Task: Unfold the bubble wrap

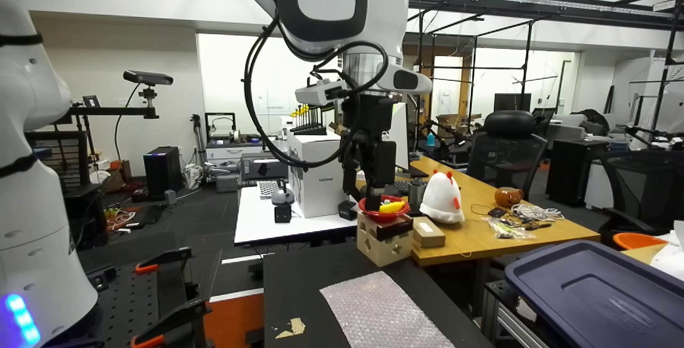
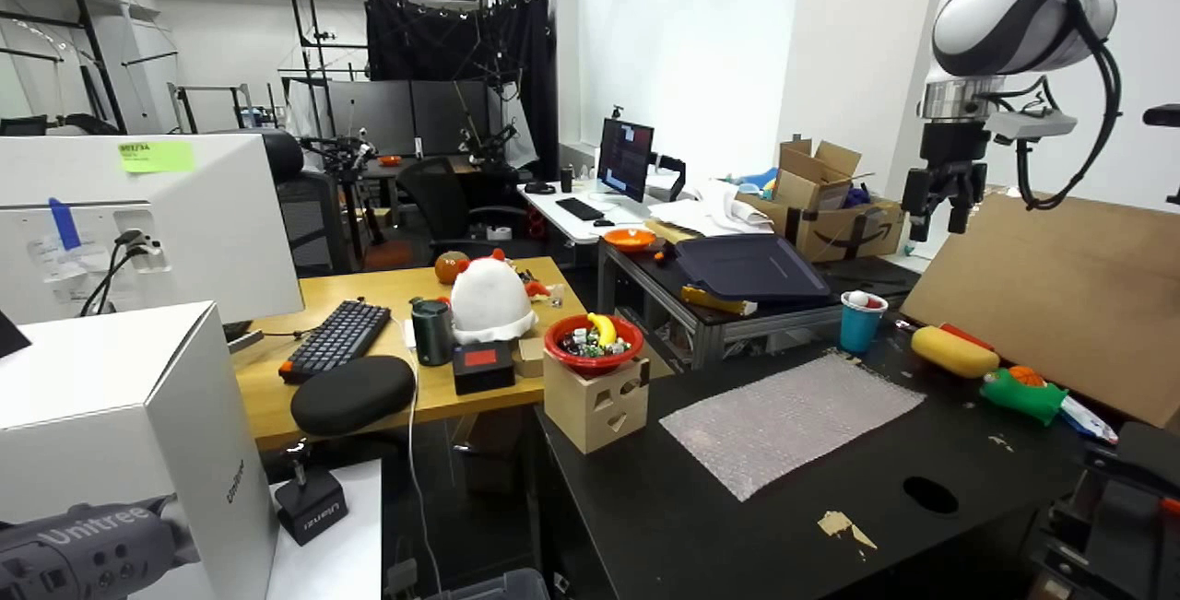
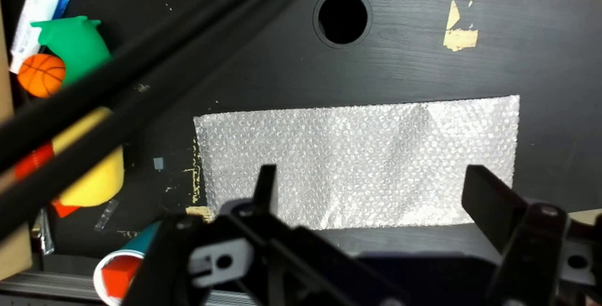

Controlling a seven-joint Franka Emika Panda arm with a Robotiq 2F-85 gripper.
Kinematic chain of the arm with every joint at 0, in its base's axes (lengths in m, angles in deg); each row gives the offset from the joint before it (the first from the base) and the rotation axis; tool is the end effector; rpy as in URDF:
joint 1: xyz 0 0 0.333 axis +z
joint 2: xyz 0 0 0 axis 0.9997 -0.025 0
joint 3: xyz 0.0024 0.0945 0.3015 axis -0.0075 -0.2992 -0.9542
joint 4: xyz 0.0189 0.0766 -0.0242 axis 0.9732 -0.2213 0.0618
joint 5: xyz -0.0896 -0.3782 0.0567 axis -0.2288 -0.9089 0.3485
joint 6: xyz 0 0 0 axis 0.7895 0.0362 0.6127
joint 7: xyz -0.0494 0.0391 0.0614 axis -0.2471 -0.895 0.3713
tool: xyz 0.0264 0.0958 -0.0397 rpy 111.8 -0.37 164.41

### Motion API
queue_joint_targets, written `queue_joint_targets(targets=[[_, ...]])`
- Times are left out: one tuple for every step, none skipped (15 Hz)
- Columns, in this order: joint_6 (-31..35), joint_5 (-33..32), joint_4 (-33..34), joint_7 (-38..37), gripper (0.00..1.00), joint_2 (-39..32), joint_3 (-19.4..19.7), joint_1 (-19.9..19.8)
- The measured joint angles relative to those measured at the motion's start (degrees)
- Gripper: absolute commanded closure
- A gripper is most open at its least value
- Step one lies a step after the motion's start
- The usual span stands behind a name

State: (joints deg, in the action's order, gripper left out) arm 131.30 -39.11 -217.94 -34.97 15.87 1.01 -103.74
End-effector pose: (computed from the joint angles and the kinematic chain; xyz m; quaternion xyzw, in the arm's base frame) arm 0.4495 -0.2411 0.3342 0.9926 -0.1166 -0.0335 0.0051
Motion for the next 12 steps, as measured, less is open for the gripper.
queue_joint_targets(targets=[[0.0, 0.0, -0.5, 0.0, 0.00, 0.7, -0.3, 0.5], [0.0, 0.0, -0.8, -0.1, 0.00, 1.2, -0.7, 1.2], [0.0, 0.0, -1.1, -0.4, 0.00, 1.6, -1.2, 2.0], [0.0, 0.0, -1.2, -1.2, 0.00, 1.8, -1.9, 2.7], [0.0, 0.0, -1.2, -2.3, 0.00, 1.9, -2.6, 3.6], [0.0, 0.0, -1.2, -4.0, 0.00, 2.0, -3.5, 4.4], [0.0, 0.0, -1.1, -6.2, 0.00, 2.1, -4.5, 5.4], [0.0, 0.0, -0.9, -8.4, 0.00, 2.2, -5.4, 6.4], [0.0, 0.0, -0.6, -10.8, 0.00, 2.1, -6.4, 7.3], [0.0, 0.0, -0.2, -13.1, 0.00, 2.1, -7.3, 8.3], [-0.1, 0.0, 0.3, -15.5, 0.00, 2.1, -8.2, 9.1], [-0.1, 0.0, 0.9, -17.8, 0.00, 1.9, -8.9, 9.9]])
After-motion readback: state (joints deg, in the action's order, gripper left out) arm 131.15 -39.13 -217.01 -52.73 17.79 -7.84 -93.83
